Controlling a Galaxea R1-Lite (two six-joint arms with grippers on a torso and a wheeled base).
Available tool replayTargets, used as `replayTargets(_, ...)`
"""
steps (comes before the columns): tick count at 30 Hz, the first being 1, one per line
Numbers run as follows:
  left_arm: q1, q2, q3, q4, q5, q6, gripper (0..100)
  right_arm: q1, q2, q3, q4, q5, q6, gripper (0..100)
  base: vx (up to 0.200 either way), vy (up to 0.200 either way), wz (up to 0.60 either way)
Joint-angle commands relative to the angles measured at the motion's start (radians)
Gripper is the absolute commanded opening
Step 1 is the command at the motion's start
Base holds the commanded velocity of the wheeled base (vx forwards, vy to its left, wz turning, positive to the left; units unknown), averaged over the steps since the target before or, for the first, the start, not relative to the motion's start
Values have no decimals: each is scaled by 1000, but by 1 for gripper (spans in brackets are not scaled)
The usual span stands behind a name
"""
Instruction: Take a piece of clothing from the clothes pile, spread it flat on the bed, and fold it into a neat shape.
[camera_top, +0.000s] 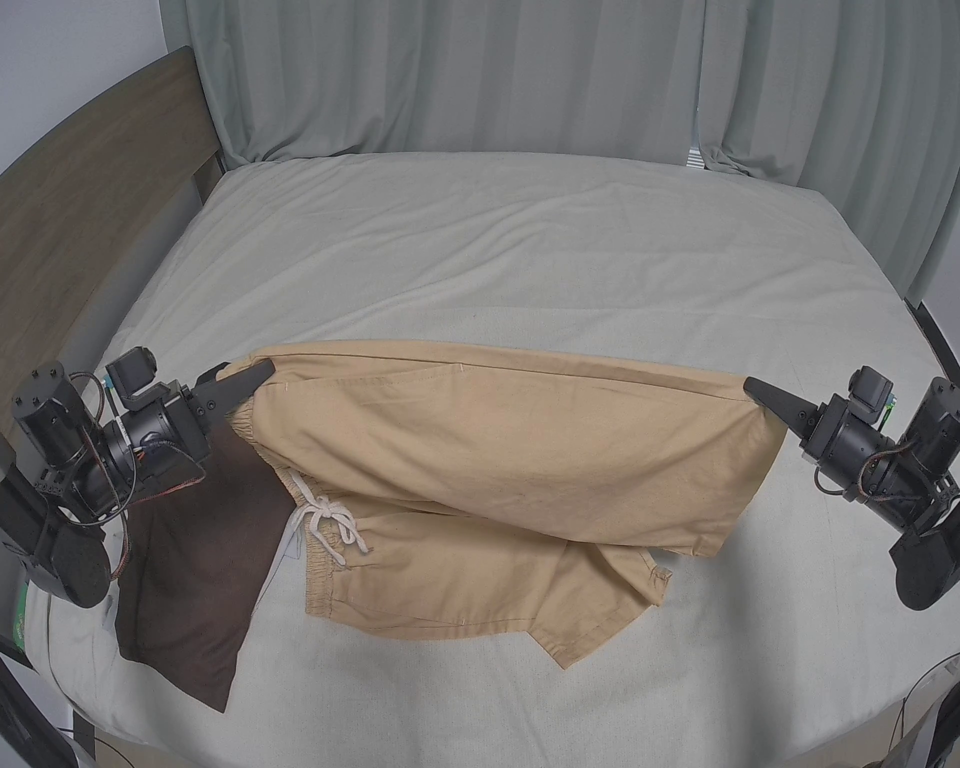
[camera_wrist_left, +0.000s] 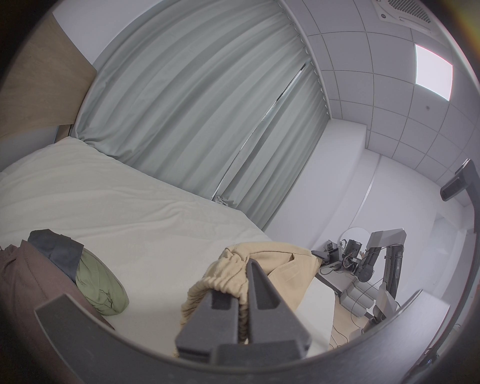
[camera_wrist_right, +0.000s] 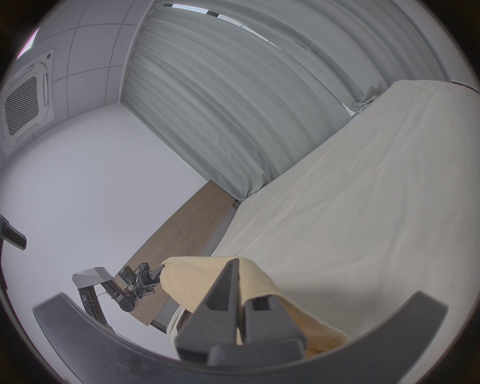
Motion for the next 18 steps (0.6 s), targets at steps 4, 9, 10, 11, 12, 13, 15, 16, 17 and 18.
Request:
replayTargets(4, 5, -1, 3, 0, 2, 1, 0, 13, 1, -1, 0, 0, -4, 0, 0, 0, 0)
replayTargets(9, -5, 2, 12, 0, 11, -4, 0, 12, 13, -25, 2, 0, -4, 0, 0, 0, 0)
replayTargets(10, -5, 2, 12, 0, 11, -4, 0, 12, 13, -25, 2, 0, -4, 0, 0, 0, 0)
replayTargets(11, -6, 12, 15, 0, 11, -4, 0, 5, 43, -59, 2, 0, -1, 0, 0, 0, 0)
replayTargets(12, -6, 20, 14, 0, 11, -4, 0, 4, 61, -79, 2, 0, -1, 0, 0, 0, 0)
replayTargets(13, -6, 32, 9, 0, 13, -2, 0, 2, 79, -96, 2, 0, -4, 0, 0, 0, 0)
replayTargets(15, -6, 48, -5, 0, 17, -5, 0, 2, 104, -116, 2, 0, -5, 0, 0, 0, 0)
replayTargets(16, -6, 52, -14, 0, 22, -7, 0, 2, 115, -130, 4, 1, -5, 0, 0, 0, 0)
replayTargets(17, -6, 58, -22, 0, 28, -8, 0, 2, 129, -146, 4, 3, -4, 0, 0, 0, 0)
replayTargets(18, -9, 65, -26, 0, 34, -13, 0, 1, 142, -162, 2, 4, 1, 0, 0, 0, 0)
